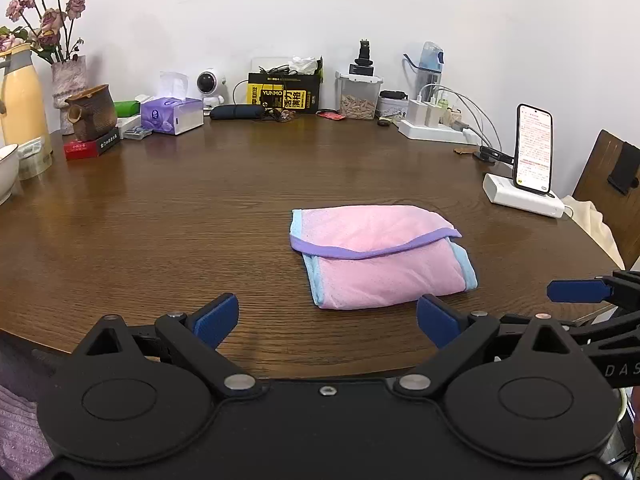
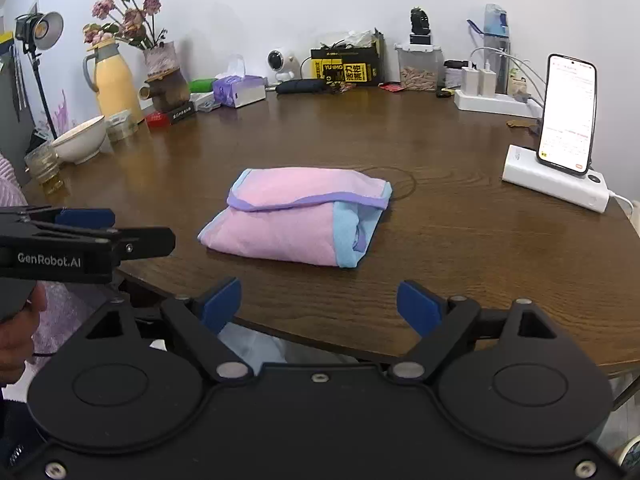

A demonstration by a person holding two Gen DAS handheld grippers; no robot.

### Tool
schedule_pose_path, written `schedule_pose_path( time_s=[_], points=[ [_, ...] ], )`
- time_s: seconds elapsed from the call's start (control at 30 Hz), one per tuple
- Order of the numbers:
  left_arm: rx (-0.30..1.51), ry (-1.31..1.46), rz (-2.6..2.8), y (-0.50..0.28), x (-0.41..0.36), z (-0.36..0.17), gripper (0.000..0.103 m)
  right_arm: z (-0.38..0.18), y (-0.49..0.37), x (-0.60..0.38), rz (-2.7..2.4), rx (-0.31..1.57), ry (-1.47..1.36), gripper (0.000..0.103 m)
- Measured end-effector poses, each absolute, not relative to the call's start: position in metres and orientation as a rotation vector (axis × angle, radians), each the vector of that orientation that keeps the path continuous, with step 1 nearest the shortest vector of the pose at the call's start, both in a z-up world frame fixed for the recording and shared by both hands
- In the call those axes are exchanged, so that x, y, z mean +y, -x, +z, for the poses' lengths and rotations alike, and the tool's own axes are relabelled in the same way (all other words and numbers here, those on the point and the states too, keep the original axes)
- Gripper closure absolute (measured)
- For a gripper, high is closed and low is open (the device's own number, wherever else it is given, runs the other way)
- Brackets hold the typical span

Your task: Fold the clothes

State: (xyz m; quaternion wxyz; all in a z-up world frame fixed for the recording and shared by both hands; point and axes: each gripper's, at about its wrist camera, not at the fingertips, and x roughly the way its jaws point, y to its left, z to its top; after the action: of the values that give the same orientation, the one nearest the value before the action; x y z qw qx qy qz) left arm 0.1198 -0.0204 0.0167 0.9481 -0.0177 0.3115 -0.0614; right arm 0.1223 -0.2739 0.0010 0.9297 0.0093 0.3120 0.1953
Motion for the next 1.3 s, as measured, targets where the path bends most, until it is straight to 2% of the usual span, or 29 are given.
schedule_pose_path(
  time_s=[0.47,0.7,0.8,0.9,0.93,0.97,1.03,1.1,1.17,1.23,1.3],
  points=[
    [0.742,0.145,-0.094,-0.183,-0.008,-0.002,0.007,0.008,-0.199,-0.285,0.385,0.643,-0.137,0.014],
    [0.801,0.239,-0.124,-0.224,-0.007,-0.011,0.007,-0.002,-0.258,-0.275,0.399,0.707,-0.146,0.014],
    [0.82,0.246,-0.163,-0.236,-0.012,-0.018,0.01,-0.013,-0.274,-0.271,0.418,0.751,-0.161,0.014],
    [0.812,0.24,-0.215,-0.24,-0.02,-0.021,0.019,-0.022,-0.282,-0.262,0.447,0.78,-0.138,0.014],
    [0.807,0.236,-0.229,-0.239,-0.021,-0.021,0.028,-0.024,-0.283,-0.261,0.454,0.782,-0.132,0.014],
    [0.804,0.237,-0.237,-0.239,-0.022,-0.022,0.031,-0.025,-0.282,-0.26,0.458,0.781,-0.128,0.014],
    [0.799,0.237,-0.258,-0.237,-0.024,-0.024,0.049,-0.027,-0.28,-0.255,0.466,0.767,-0.098,0.014],
    [0.789,0.237,-0.257,-0.237,-0.025,-0.026,0.057,-0.028,-0.277,-0.25,0.471,0.751,-0.058,0.015],
    [0.788,0.24,-0.271,-0.238,-0.027,-0.028,0.069,-0.03,-0.273,-0.244,0.486,0.728,-0.001,0.022],
    [0.794,0.263,-0.297,-0.237,-0.028,-0.03,0.081,-0.03,-0.269,-0.24,0.522,0.715,0.015,0.042],
    [0.775,0.234,-0.306,-0.235,-0.031,-0.028,0.087,-0.027,-0.267,-0.238,0.555,0.718,0.01,0.057]
  ],
)
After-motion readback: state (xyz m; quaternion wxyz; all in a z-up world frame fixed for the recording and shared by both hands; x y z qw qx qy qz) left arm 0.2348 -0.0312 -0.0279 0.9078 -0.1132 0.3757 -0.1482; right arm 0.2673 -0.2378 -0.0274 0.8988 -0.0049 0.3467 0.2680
